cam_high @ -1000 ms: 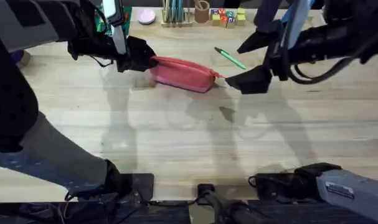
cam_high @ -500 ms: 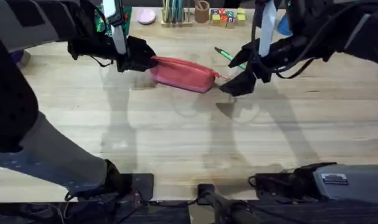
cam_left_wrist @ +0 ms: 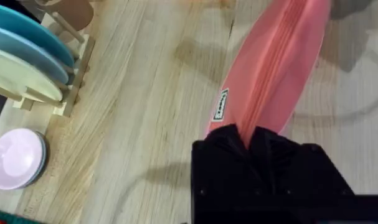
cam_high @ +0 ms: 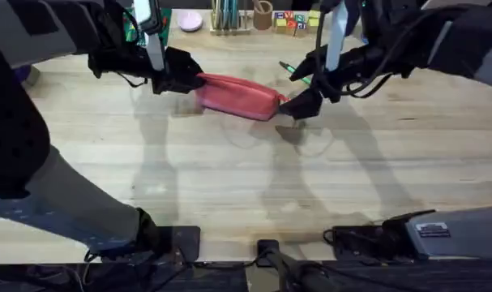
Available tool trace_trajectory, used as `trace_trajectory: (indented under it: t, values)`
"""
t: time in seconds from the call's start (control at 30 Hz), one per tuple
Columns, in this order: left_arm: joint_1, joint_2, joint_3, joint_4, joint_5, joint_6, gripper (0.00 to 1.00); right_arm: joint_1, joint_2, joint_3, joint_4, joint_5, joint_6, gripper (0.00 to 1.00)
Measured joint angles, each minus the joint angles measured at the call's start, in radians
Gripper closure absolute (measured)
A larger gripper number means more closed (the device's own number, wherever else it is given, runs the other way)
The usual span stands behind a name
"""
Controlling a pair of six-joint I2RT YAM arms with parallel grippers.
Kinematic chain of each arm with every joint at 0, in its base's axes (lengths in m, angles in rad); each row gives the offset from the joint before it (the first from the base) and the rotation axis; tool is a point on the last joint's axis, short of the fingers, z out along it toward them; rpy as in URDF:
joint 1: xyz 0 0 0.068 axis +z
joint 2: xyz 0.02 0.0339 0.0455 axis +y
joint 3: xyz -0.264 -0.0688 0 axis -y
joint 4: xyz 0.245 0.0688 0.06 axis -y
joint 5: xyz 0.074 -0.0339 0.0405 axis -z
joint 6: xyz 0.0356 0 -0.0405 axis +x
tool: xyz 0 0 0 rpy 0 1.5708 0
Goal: Unzip the bag, pick up the pens from the table one at a time and place them inside, then zip the bag closed.
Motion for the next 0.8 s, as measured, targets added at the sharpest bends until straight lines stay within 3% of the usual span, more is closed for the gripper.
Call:
trace_trajectory:
  t: [0.8]
  values:
    - [0.000, 0.000, 0.000, 0.000, 0.000, 0.000, 0.959, 0.015, 0.094, 0.000, 0.055, -0.007, 0.000, 0.006]
